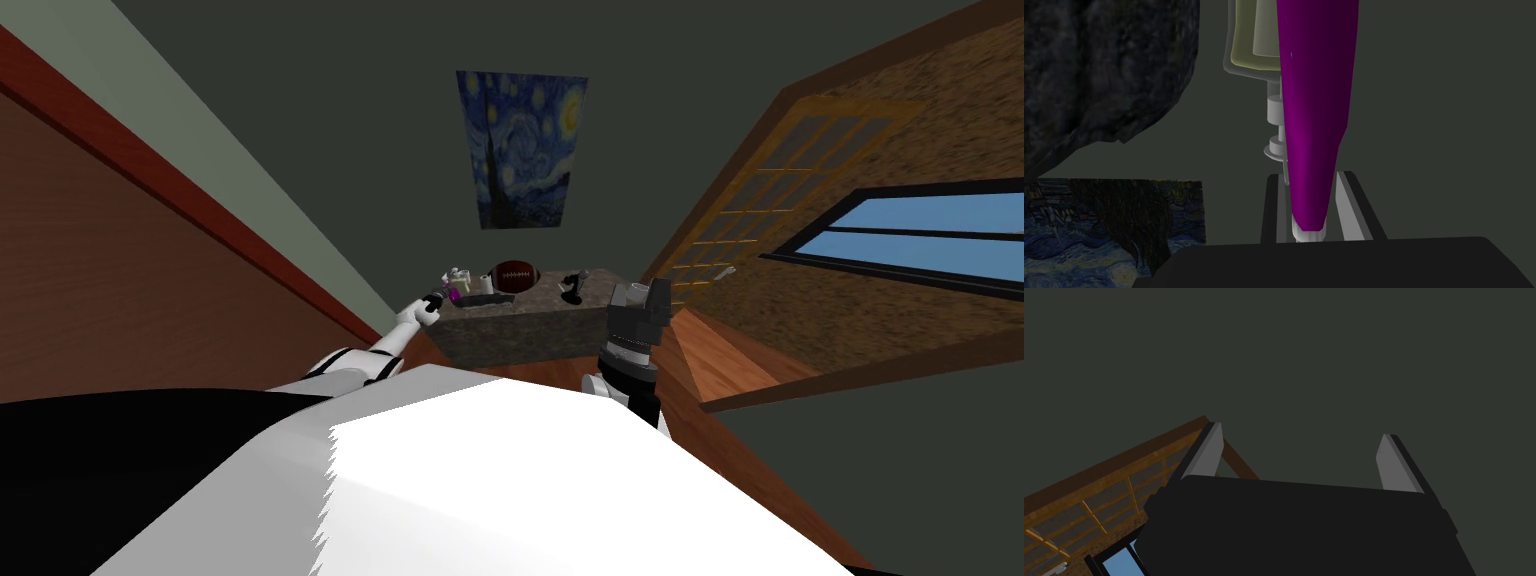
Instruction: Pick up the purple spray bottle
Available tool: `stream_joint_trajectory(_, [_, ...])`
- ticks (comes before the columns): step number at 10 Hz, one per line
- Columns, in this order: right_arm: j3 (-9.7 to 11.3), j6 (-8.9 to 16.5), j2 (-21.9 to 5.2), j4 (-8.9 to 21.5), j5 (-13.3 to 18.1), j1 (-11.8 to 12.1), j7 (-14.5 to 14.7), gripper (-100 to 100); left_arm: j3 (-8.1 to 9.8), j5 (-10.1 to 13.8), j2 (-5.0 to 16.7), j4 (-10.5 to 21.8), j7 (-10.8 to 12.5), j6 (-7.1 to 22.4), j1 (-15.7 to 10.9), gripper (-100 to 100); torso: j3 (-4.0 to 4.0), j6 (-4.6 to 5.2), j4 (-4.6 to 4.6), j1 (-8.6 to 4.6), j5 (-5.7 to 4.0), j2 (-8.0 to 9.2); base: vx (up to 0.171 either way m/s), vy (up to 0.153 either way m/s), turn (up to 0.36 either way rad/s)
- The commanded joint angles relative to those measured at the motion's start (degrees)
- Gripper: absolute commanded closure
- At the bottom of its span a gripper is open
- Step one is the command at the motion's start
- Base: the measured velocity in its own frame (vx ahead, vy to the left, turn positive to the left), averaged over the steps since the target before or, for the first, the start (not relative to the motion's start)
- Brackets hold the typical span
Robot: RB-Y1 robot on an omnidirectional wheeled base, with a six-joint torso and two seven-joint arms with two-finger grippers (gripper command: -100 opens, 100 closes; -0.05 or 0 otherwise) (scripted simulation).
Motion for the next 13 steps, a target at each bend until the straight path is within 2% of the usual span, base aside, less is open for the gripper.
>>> stream_joint_trajectory(1, [0.00,0.00,0.00,0.00,0.00,0.00,0.00,0,1.85,-0.15,-0.16,-2.86,-0.22,-0.24,2.86,100,0.00,0.00,0.00,0.00,0.00,0.00,0.097,-0.005,-0.058])
stream_joint_trajectory(3, [0.00,0.00,0.00,0.00,0.00,0.00,0.00,0,1.85,-0.15,-0.16,-5.13,-0.22,-0.24,6.03,100,-0.01,-0.03,-0.06,0.03,0.05,0.05,0.031,-0.003,-0.001])
stream_joint_trajectory(4, [0.00,0.00,0.00,0.00,0.00,0.00,0.00,0,1.85,-0.15,-0.16,-5.13,-0.22,-0.24,6.36,100,0.02,-0.12,-0.16,0.08,0.15,0.21,-0.005,0.002,0.002])
stream_joint_trajectory(5, [0.00,0.00,0.00,0.00,0.00,-0.01,0.00,0,3.46,0.76,0.80,-7.10,0.48,1.11,8.05,100,0.00,-0.17,-0.30,0.14,0.30,0.32,0.056,-0.011,-0.103])
stream_joint_trajectory(8, [0.00,0.00,0.00,0.00,0.00,0.00,0.00,0,3.46,0.76,0.80,-12.90,0.48,1.11,13.80,100,-0.14,-0.23,-0.42,0.18,0.37,0.16,0.049,-0.006,-0.014])
stream_joint_trajectory(9, [0.00,0.00,0.00,0.00,0.00,0.00,0.00,0,5.07,1.67,1.76,-14.72,1.19,2.46,15.59,100,-0.14,-0.26,-0.54,0.22,0.50,0.27,0.061,-0.015,-0.107])
stream_joint_trajectory(12, [0.00,0.00,0.00,0.00,0.00,0.00,0.00,0,5.07,1.67,1.76,-20.60,1.19,2.46,20.86,100,-0.23,-0.23,-0.58,0.25,0.53,0.13,0.048,-0.003,-0.015])
stream_joint_trajectory(13, [0.00,0.00,0.00,0.00,0.00,0.00,0.00,0,5.07,1.67,1.76,-20.66,1.19,2.46,21.24,100,-0.17,-0.24,-0.56,0.26,0.52,0.23,0.000,0.000,0.000])
